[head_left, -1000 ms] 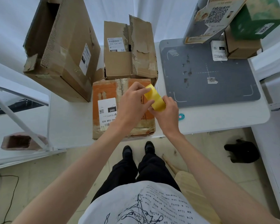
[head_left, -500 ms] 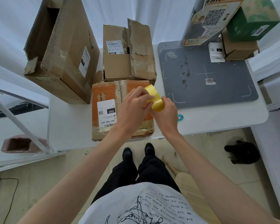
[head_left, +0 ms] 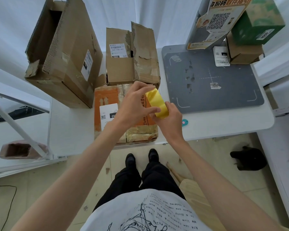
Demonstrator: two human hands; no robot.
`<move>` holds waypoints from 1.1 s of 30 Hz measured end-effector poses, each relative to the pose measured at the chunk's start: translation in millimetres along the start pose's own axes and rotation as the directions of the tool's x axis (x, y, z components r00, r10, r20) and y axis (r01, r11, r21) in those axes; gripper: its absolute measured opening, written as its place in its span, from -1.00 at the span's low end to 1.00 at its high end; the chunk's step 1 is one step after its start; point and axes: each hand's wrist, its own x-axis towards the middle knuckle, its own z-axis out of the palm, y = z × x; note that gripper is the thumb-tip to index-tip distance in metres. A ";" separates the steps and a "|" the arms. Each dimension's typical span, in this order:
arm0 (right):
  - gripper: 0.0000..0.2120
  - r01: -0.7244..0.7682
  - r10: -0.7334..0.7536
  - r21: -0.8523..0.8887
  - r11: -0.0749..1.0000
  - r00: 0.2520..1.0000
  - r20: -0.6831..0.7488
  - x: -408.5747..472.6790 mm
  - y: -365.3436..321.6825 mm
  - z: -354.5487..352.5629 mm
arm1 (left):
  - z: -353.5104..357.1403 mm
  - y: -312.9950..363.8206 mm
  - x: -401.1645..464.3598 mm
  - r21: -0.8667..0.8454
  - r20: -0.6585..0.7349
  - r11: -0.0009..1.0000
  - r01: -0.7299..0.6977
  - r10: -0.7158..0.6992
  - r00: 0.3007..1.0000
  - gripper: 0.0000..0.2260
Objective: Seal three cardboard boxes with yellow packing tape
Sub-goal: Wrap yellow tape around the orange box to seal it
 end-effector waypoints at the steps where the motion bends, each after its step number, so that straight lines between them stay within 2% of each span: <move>1: -0.74 0.002 -0.002 -0.012 1.000 1.000 -0.007 -0.1 -1.1 0.5 | -1.4 0.9 1.0 0.026 0.015 0.999 -0.023 0.022 1.000 -0.39; 6: -0.78 -0.032 0.030 -0.051 0.998 0.998 -0.055 0.8 -8.2 1.5 | 6.5 11.6 -10.5 0.209 -0.082 0.962 -0.176 0.196 0.977 -0.71; 11: -0.77 -0.046 0.040 -0.082 0.996 0.997 -0.072 0.5 -13.7 0.3 | 18.5 14.6 -18.5 0.246 -0.172 0.951 -0.188 0.234 0.957 -0.86; 18: -0.79 -0.064 0.057 -0.106 0.992 0.996 -0.071 -0.9 -16.7 0.0 | 23.3 20.7 -20.9 0.223 -0.200 0.967 -0.122 0.168 0.965 -0.90; 23: -0.75 -0.038 0.028 -0.151 0.988 0.997 -0.067 -0.6 -16.9 -1.7 | 24.5 28.4 -19.7 0.147 -0.169 0.989 0.001 0.024 0.985 -0.81; 33: -0.74 -0.022 0.010 -0.210 0.977 0.998 -0.060 -0.2 -11.3 1.6 | 30.1 38.4 -18.3 0.124 -0.091 0.988 0.093 -0.082 0.993 -0.69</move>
